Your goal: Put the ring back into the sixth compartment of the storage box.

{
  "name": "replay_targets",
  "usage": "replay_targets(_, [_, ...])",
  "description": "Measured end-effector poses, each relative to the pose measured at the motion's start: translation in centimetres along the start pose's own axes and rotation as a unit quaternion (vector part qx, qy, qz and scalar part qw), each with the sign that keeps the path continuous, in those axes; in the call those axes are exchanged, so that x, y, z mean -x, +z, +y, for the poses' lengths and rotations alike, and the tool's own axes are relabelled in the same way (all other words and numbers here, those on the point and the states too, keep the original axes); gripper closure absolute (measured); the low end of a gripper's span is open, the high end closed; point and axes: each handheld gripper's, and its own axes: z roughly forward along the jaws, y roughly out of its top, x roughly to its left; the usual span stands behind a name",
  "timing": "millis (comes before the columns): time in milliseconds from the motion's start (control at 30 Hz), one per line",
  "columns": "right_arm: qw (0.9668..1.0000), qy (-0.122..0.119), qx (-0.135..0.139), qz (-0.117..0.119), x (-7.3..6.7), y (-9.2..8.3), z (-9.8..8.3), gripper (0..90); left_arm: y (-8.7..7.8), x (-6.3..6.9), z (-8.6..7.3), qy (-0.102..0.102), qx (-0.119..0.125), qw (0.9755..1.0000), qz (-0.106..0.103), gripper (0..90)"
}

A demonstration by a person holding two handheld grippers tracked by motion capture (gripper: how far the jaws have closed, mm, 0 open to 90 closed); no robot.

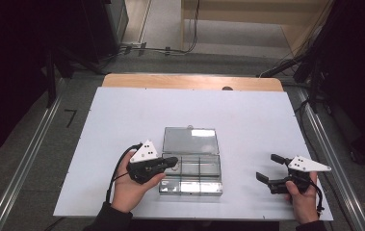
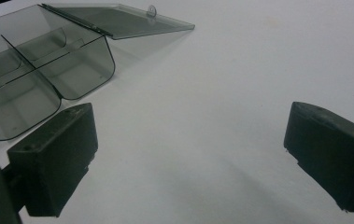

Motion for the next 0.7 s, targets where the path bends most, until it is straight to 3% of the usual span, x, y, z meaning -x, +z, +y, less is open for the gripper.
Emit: replay_targets(700, [1.0, 0.0, 0.002, 0.003, 0.1, 0.0, 0.0, 1.4, 1.9, 1.2, 0.6, 0.01, -0.003, 0.9997, -0.02, 88.3])
